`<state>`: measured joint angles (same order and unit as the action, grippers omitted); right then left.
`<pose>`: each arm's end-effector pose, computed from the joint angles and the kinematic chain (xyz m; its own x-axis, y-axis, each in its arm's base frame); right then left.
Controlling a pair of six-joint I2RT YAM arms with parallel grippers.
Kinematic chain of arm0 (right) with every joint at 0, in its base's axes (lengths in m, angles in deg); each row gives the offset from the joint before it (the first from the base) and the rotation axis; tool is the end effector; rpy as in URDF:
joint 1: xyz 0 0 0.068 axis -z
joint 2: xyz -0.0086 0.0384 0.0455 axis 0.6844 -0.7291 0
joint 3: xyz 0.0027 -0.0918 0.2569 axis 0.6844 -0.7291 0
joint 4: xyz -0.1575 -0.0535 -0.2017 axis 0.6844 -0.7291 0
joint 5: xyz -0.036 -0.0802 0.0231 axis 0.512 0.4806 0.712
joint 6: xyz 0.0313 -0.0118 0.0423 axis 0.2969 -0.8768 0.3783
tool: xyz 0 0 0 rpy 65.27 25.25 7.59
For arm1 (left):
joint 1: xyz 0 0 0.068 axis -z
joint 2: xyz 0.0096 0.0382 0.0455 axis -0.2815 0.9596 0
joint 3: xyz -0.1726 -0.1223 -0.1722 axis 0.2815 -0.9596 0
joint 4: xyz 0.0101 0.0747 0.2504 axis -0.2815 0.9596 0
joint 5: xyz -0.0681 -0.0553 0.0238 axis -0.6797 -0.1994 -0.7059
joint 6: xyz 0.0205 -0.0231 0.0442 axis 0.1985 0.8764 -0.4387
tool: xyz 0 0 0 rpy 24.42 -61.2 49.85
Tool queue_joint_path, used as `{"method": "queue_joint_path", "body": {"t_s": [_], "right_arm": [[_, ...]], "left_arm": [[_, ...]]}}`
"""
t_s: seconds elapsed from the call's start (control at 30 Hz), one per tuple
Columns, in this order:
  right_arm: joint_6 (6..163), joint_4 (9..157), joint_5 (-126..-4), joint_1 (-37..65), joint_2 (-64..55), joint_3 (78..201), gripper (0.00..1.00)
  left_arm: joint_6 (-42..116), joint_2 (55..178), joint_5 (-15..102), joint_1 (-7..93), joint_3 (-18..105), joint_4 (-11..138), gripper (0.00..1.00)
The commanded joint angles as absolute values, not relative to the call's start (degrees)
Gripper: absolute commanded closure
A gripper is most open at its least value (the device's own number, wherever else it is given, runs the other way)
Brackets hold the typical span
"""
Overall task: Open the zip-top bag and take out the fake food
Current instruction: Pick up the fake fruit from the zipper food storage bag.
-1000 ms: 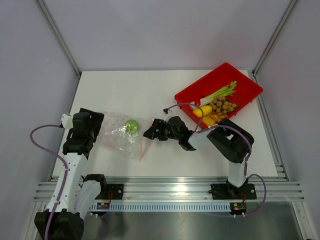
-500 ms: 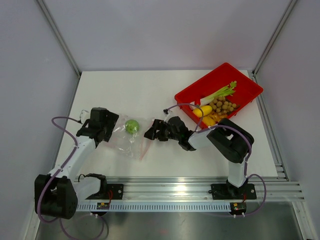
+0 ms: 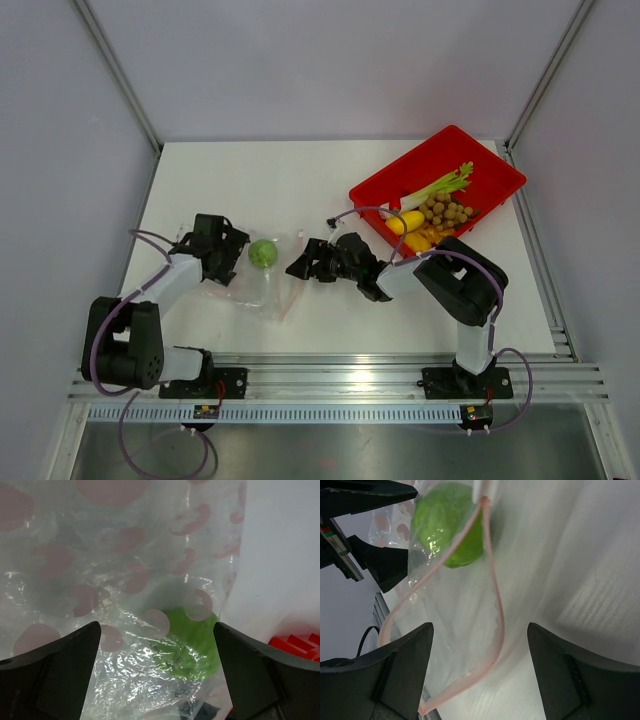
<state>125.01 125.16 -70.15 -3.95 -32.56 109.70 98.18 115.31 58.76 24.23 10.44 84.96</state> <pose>0.2462 0.2770 0.1290 -0.8025 0.1889 -0.5660 -0.3895 0.5528 0.7367 0.2450 -0.0294 0.1846 -0.3038 -0.9148 -0.2661 -0.7545 0.4015 -0.5191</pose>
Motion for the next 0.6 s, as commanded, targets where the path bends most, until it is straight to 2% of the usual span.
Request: {"method": "queue_joint_path", "body": {"t_s": [0.0,0.23,0.43,0.57], "right_arm": [[124.30,126.93,-70.06,-4.63,-30.46,110.91,0.17],[124.04,126.84,-70.23,-4.98,-29.94,111.00,0.17],[121.93,124.47,-68.13,-5.68,-26.43,110.91,0.17],[119.12,115.36,-63.13,-7.17,-24.05,113.02,0.18]], "left_arm": [[98.55,118.50,54.02,23.12,10.76,81.04,0.01],[98.29,121.67,52.17,21.98,9.54,77.44,0.07],[98.11,121.94,53.14,21.62,8.04,74.97,0.20],[97.85,122.29,53.23,21.62,7.86,74.18,0.26]]}}
